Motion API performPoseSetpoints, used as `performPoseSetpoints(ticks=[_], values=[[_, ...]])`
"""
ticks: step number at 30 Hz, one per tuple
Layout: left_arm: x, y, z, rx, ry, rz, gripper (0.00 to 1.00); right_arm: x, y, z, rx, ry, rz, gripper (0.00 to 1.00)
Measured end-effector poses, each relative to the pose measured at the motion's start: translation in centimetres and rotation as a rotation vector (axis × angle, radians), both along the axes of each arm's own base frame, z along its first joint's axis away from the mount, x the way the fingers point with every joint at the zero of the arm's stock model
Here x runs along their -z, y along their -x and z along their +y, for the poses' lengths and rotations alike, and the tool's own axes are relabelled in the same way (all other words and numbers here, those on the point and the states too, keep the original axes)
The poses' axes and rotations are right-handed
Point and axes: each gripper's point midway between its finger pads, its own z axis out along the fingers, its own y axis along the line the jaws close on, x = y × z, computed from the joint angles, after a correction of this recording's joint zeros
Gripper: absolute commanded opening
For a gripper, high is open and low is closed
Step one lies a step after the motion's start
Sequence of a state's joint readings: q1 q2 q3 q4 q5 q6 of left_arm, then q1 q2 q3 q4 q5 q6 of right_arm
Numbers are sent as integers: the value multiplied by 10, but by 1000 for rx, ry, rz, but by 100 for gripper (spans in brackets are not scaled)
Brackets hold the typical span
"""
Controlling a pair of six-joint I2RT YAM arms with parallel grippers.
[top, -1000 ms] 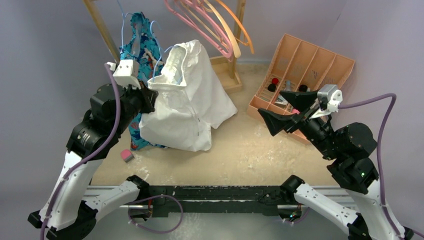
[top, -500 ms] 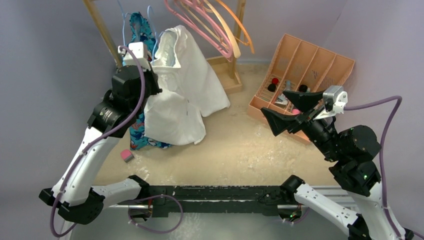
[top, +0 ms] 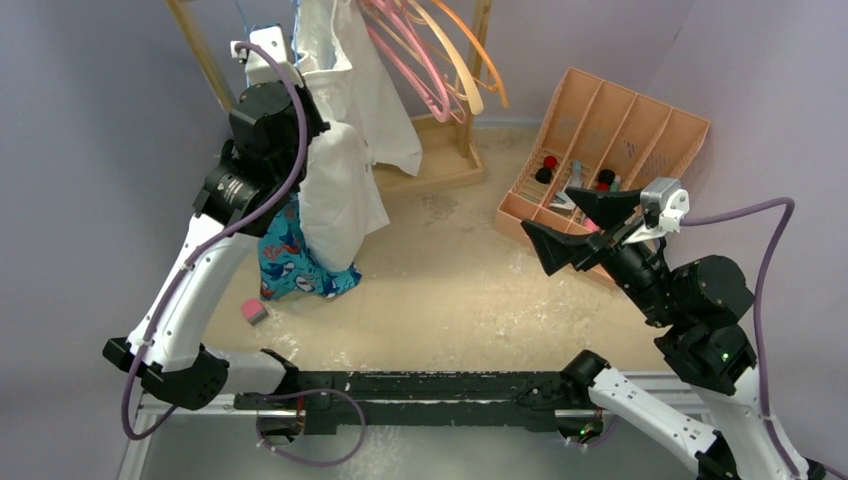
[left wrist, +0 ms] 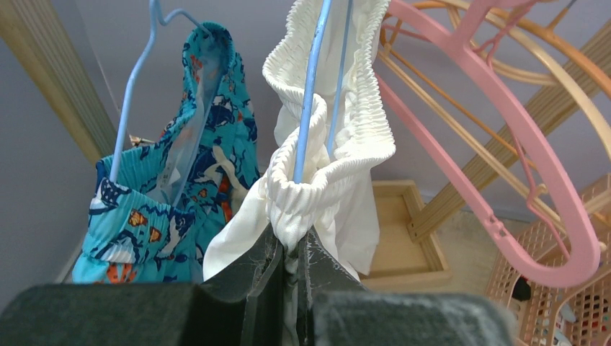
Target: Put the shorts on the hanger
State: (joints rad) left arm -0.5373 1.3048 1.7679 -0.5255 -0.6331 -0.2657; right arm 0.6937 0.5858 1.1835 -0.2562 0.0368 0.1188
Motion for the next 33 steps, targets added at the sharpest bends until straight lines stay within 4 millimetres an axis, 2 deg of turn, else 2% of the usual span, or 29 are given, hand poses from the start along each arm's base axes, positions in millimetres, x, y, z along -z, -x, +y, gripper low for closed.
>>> performPoseSetpoints(ticks=[3,7,17,31,33], values=[[-6,-7,1,-26,2,-18,0,3,1,-1,0,2,-1,99],[-1,-21,-2,-56,-15,-10,0,4,4,-3,0,-1,-6,99],[35,-57,-13,-109,-94,68,0,3,8,-7,1,-2,-20,99],[38,-65,-11,-148,-127,76,0,16,3,-2,-4,26,15,99],[39,-65,-12,-146,-130,81,7,18,3,-1,-8,28,20,99]])
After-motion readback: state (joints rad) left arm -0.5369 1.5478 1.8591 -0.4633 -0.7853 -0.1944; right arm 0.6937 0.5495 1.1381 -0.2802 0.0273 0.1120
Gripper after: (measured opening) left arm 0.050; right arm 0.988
